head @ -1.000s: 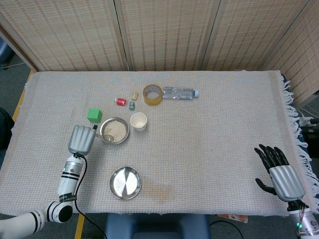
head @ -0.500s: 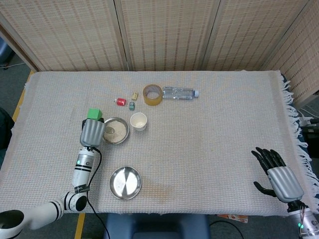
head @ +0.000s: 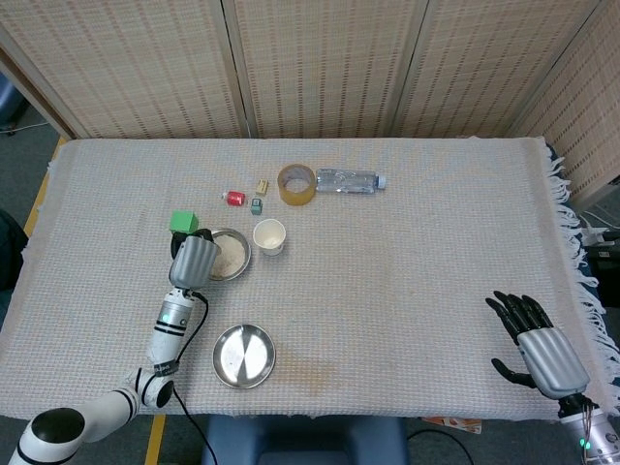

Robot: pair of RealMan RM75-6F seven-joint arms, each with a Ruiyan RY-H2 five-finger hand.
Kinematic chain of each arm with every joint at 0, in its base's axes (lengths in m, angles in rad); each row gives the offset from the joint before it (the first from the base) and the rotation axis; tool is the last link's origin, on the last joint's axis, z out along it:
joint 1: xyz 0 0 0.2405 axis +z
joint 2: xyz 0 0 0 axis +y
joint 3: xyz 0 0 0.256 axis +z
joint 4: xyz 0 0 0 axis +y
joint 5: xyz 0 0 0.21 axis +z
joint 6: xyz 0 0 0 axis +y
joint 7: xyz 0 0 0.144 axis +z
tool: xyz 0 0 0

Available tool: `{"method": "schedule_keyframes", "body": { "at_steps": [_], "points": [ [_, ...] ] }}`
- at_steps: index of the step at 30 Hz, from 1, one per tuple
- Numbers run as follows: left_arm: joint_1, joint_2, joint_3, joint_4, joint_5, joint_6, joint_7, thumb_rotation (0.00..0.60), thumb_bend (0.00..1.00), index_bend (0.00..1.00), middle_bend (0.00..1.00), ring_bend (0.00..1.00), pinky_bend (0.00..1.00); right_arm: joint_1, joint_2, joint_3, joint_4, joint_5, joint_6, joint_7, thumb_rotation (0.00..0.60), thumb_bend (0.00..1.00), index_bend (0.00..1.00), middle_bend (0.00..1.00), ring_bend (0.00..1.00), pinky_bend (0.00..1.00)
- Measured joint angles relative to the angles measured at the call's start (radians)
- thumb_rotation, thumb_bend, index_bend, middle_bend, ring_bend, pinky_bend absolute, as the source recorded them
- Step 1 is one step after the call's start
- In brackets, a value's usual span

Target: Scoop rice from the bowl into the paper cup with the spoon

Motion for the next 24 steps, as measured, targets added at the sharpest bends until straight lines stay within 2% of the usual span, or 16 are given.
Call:
{"method": "schedule_keyframes", "body": {
  "at_steps": [12, 24],
  "points": [
    [0.002, -0.075, 0.048, 0.188, 0.076, 0.010, -0.022, 0.600, 0.42, 0.80, 1.00, 1.00, 1.00, 0.006, 0.011, -0.014, -0.010, -0.009, -0.022, 0.007, 0.600, 0.17, 0.00, 0.00, 0.00, 0.00],
    [0.009, -0.124, 0.077, 0.321, 0.131, 0.008, -0.042, 0.600, 0.42, 0.80, 1.00, 1.00, 1.00, 0.014, 0.023, -0.030, -0.025, -0.022, -0.044, 0.013, 0.600, 0.17, 0.00, 0.00, 0.00, 0.00]
  ]
}}
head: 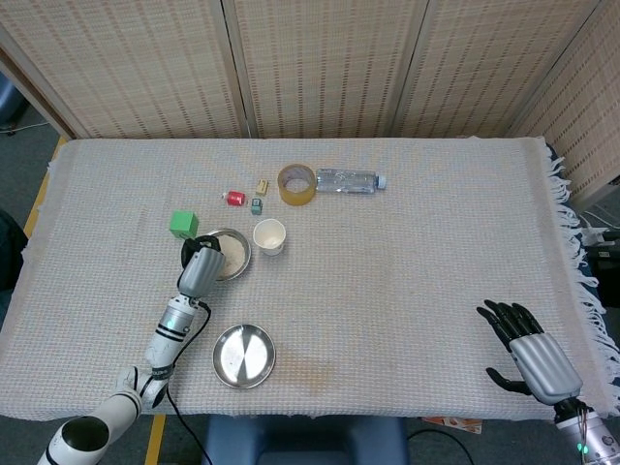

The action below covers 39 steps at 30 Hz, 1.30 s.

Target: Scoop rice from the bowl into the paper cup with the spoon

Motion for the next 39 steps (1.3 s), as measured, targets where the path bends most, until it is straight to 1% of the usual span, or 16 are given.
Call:
{"method": "schedule_keyframes", "body": {
  "at_steps": [7, 16, 25, 29, 32, 39],
  "points": [
    [0.006, -0.016, -0.015, 0.026, -0.005, -0.012, -0.014, 0.600, 0.42, 0.81, 1.00, 1.00, 1.00, 0.001, 0.003, -0.001, -0.002, 0.000, -0.001, 0.003, 0.600, 0.17, 0.00, 0.00, 0.00, 0.00],
    [0.013, -0.008, 0.007, -0.008, 0.032, 0.006, -0.012, 0.600, 0.42, 0.82, 1.00, 1.00, 1.00, -0.001, 0.005, -0.006, -0.001, -0.016, 0.013, 0.015, 0.600, 0.17, 0.00, 0.00, 0.00, 0.00],
    [0.015, 0.014, -0.021, -0.067, 0.016, -0.011, -0.024, 0.600, 0.42, 0.84, 1.00, 1.00, 1.00, -0.001, 0.006, -0.008, 0.000, -0.016, 0.011, 0.016, 0.600, 0.17, 0.00, 0.00, 0.00, 0.00],
    [0.011, 0.045, -0.039, -0.126, 0.001, -0.032, -0.040, 0.600, 0.42, 0.85, 1.00, 1.00, 1.00, 0.000, 0.006, -0.006, 0.001, -0.012, 0.009, 0.018, 0.600, 0.17, 0.00, 0.00, 0.00, 0.00],
    [0.009, 0.078, -0.060, -0.193, -0.024, -0.067, -0.053, 0.600, 0.42, 0.86, 1.00, 1.00, 1.00, 0.001, 0.005, -0.006, 0.001, -0.010, 0.007, 0.017, 0.600, 0.17, 0.00, 0.00, 0.00, 0.00],
    [0.009, 0.188, -0.112, -0.405, -0.103, -0.160, -0.070, 0.600, 0.41, 0.89, 1.00, 1.00, 1.00, 0.003, 0.002, -0.005, 0.000, -0.002, 0.000, 0.011, 0.600, 0.17, 0.00, 0.00, 0.00, 0.00]
  ]
}}
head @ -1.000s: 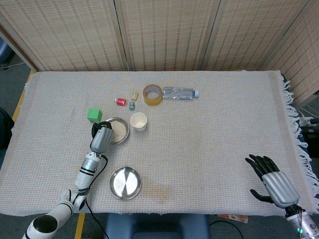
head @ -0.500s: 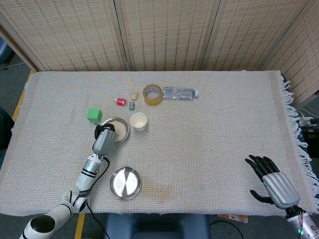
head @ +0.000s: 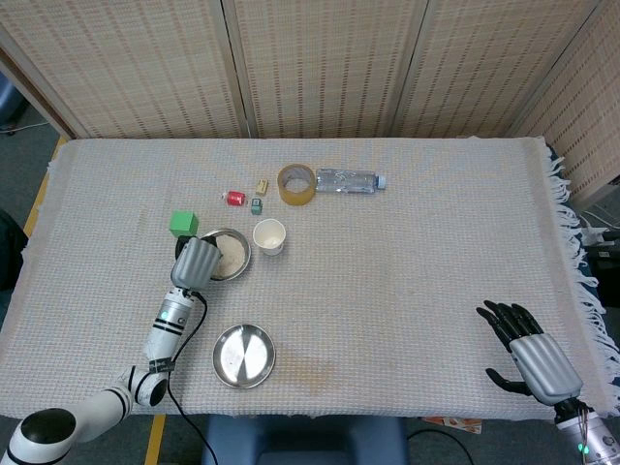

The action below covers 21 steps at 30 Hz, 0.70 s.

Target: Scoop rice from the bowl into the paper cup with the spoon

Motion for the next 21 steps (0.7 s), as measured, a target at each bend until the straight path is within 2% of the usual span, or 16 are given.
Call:
{"method": "schedule_keyframes", "body": {
  "at_steps": [8, 17, 21],
  "points": [
    [0.005, 0.120, -0.056, -0.212, -0.126, -0.086, -0.007, 0.600, 0.41, 0.90, 1.00, 1.00, 1.00, 0.003, -0.001, -0.001, -0.002, 0.006, -0.010, -0.004, 0.600, 0.17, 0.00, 0.00, 0.00, 0.00],
    [-0.001, 0.175, -0.074, -0.276, -0.181, -0.109, -0.013, 0.600, 0.41, 0.91, 1.00, 1.00, 1.00, 0.008, -0.003, -0.001, -0.001, 0.010, -0.022, -0.005, 0.600, 0.17, 0.00, 0.00, 0.00, 0.00],
    [-0.003, 0.202, -0.095, -0.332, -0.270, -0.140, -0.004, 0.600, 0.41, 0.91, 1.00, 1.00, 1.00, 0.011, -0.004, -0.001, 0.001, 0.015, -0.032, -0.005, 0.600, 0.17, 0.00, 0.00, 0.00, 0.00]
  ]
}}
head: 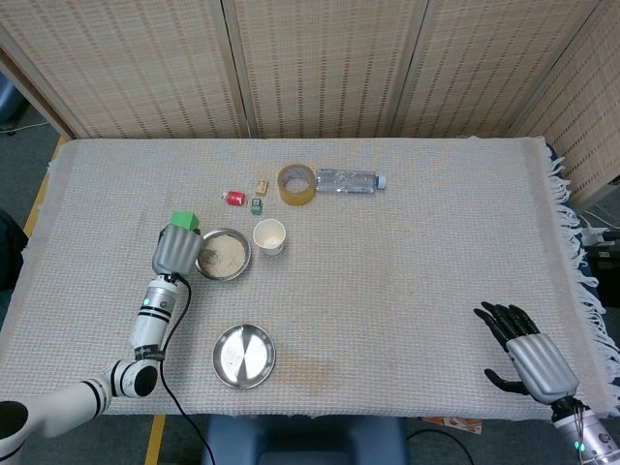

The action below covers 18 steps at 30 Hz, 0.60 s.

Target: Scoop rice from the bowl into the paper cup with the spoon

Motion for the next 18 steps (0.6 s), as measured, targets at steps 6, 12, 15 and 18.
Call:
{"method": "schedule_keyframes", "body": {
  "at_steps": [6, 12, 15, 18],
  "points": [
    [-0.013, 0.077, -0.045, -0.126, -0.160, -0.042, -0.015, 0.600, 0.41, 0.91, 1.00, 1.00, 1.00, 0.004, -0.001, 0.001, 0.002, 0.005, -0.007, 0.003, 0.600, 0.17, 0.00, 0.00, 0.00, 0.00],
    [-0.034, 0.142, -0.065, -0.192, -0.305, -0.070, -0.030, 0.600, 0.41, 0.91, 1.00, 1.00, 1.00, 0.008, -0.003, 0.000, 0.003, 0.011, -0.019, 0.003, 0.600, 0.17, 0.00, 0.00, 0.00, 0.00],
    [-0.049, 0.167, -0.066, -0.198, -0.351, -0.084, -0.055, 0.600, 0.41, 0.92, 1.00, 1.00, 1.00, 0.008, -0.002, 0.000, 0.001, 0.012, -0.020, 0.001, 0.600, 0.17, 0.00, 0.00, 0.00, 0.00],
    [-0.062, 0.181, -0.060, -0.195, -0.382, -0.104, -0.088, 0.600, 0.41, 0.93, 1.00, 1.00, 1.00, 0.009, -0.003, 0.000, 0.001, 0.014, -0.022, -0.001, 0.600, 0.17, 0.00, 0.00, 0.00, 0.00]
  ]
}}
